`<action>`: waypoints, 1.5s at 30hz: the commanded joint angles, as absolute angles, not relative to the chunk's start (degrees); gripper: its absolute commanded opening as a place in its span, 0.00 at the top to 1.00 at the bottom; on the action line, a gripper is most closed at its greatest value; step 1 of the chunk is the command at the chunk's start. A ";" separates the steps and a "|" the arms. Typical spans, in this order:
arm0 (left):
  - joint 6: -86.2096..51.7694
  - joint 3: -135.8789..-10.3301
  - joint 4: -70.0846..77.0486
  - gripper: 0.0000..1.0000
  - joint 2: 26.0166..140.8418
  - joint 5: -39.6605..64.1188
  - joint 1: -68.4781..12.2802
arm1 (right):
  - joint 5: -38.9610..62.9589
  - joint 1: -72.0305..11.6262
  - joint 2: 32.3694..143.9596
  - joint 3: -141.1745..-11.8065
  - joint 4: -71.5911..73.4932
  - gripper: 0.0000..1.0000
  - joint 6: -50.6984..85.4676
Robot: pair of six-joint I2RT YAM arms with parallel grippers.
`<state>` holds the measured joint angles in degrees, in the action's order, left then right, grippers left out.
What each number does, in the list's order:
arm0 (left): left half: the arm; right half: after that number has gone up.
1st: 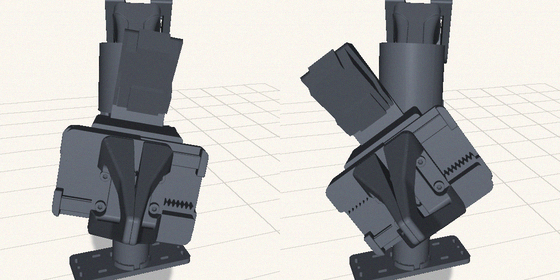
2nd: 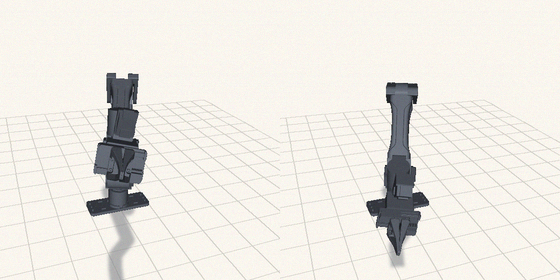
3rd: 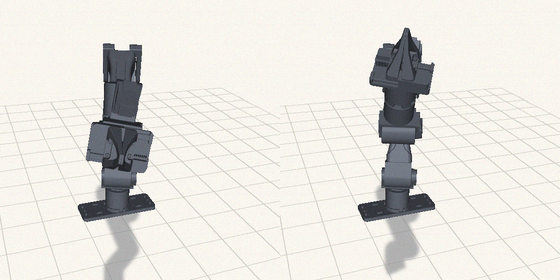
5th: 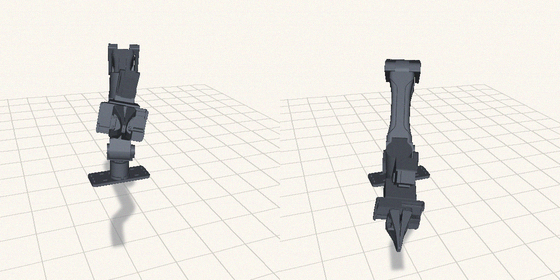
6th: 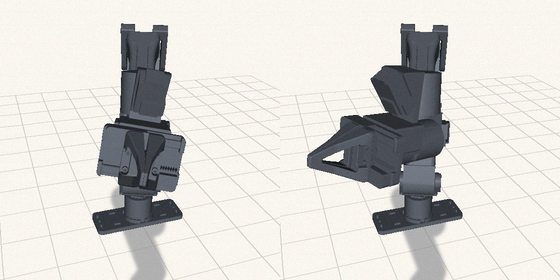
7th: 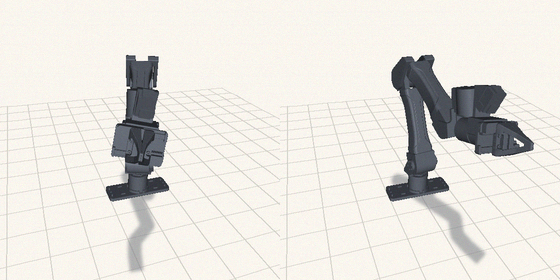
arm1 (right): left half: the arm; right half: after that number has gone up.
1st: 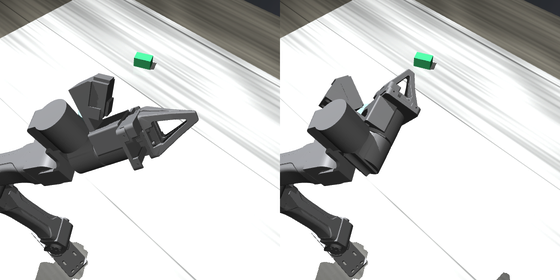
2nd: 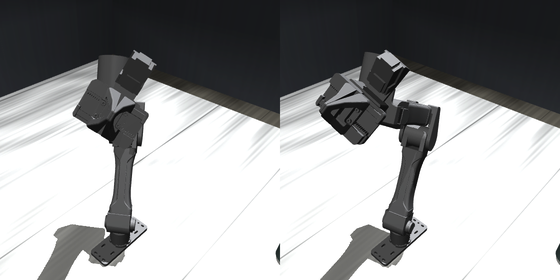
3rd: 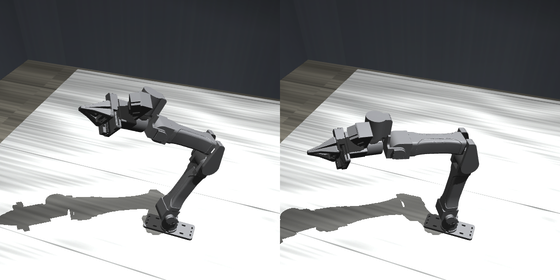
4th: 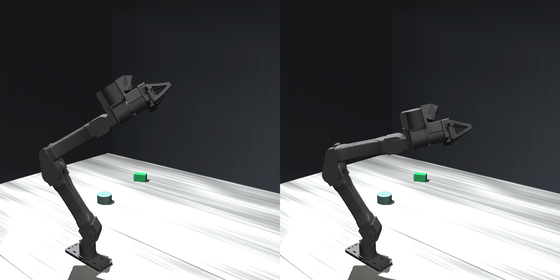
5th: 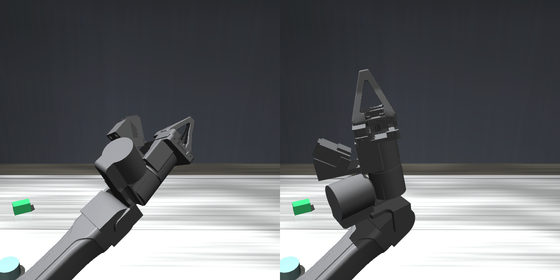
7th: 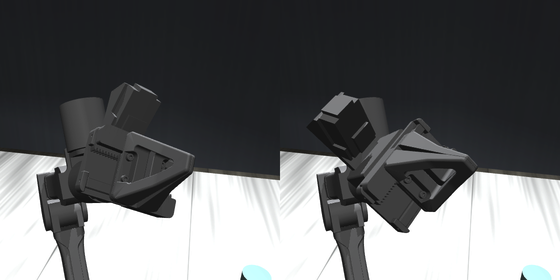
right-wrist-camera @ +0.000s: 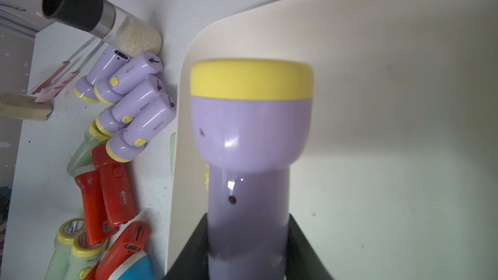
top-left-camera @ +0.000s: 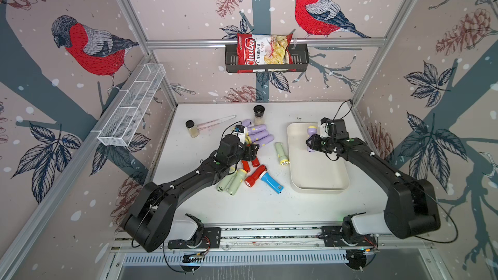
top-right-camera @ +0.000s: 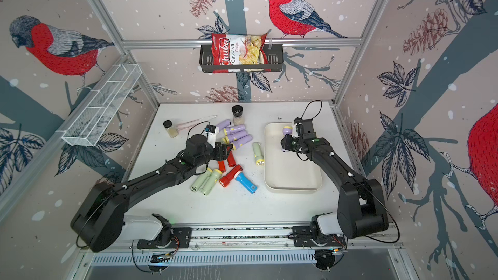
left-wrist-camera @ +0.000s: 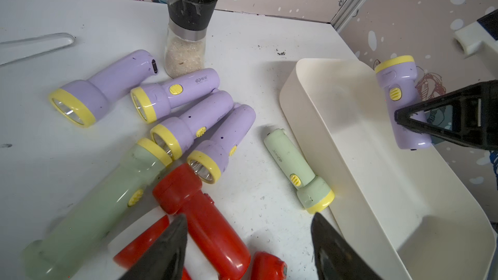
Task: Put the flashlights into the storage boxes
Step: Place the flashlight at the storage box.
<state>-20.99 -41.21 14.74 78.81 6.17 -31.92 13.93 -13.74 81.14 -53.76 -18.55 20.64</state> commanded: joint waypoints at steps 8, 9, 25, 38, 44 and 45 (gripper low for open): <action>-19.77 -48.38 15.33 0.29 85.05 7.79 -31.99 | 18.12 -11.42 88.84 -54.57 -13.33 0.63 17.84; -20.03 -48.69 15.04 0.29 85.25 7.17 -31.99 | 18.51 -11.43 89.75 -54.71 -12.90 0.62 17.76; -24.09 -44.23 14.16 0.29 82.49 2.85 -31.51 | 25.65 -14.18 104.18 -65.14 -14.70 0.63 14.01; -24.64 -43.75 10.59 0.28 81.83 1.50 -30.60 | 25.56 -17.70 109.39 -68.21 -14.94 0.45 16.30; -24.57 -43.06 10.24 0.29 80.64 1.41 -30.24 | 24.03 -17.70 108.00 -68.51 -15.46 0.40 16.91; -24.53 -42.98 10.12 0.28 80.31 1.47 -30.16 | 23.72 -17.72 107.56 -68.50 -15.55 0.40 16.88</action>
<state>-24.64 -43.31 10.39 81.08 1.87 -30.39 24.95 -17.65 108.77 -68.12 -15.16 16.49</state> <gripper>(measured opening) 0.715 0.601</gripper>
